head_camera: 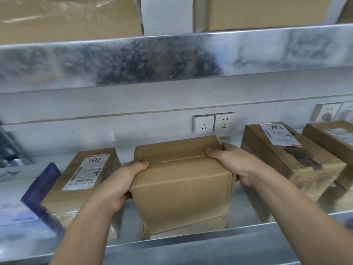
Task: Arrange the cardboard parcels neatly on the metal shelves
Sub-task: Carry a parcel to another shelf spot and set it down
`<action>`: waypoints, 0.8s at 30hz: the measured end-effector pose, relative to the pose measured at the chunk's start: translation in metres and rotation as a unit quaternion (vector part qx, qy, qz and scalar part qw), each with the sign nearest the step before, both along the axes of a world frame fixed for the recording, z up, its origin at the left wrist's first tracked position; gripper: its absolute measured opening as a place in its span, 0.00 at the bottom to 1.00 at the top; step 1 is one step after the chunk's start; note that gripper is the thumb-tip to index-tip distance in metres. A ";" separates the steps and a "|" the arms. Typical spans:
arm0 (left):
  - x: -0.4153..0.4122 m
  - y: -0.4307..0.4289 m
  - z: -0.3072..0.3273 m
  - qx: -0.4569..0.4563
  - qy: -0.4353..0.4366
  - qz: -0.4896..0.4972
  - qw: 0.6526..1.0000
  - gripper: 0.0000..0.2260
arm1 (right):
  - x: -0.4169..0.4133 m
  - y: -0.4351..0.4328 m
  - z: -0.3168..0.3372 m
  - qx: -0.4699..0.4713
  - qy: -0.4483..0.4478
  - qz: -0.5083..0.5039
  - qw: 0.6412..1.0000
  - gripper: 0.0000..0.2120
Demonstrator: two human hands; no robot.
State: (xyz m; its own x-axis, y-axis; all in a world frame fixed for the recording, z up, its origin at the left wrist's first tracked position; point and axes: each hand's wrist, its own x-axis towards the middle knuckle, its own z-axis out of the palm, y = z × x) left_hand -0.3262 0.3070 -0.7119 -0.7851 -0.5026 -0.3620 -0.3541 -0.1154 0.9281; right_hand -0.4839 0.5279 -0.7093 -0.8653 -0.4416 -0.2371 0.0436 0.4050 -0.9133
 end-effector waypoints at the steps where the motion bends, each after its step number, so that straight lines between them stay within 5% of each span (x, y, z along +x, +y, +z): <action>1: -0.001 0.000 0.000 -0.003 -0.002 -0.001 1.000 0.10 | -0.001 -0.001 0.000 0.000 -0.001 0.000 1.000 0.12; 8: 0.003 0.002 0.001 -0.025 -0.004 -0.008 1.000 0.11 | 0.003 -0.003 0.002 -0.014 -0.007 -0.011 1.000 0.15; 12: 0.019 0.001 0.007 -0.045 0.017 -0.031 0.998 0.13 | 0.011 0.007 0.003 -0.097 -0.008 -0.008 0.995 0.17; 17: 0.039 0.003 0.009 0.066 0.187 -0.024 0.980 0.28 | 0.026 0.027 0.009 -0.310 -0.059 -0.079 0.945 0.17; 24: 0.048 0.015 -0.012 0.211 0.262 0.080 0.938 0.25 | 0.059 0.027 -0.004 -0.361 -0.155 -0.131 0.911 0.24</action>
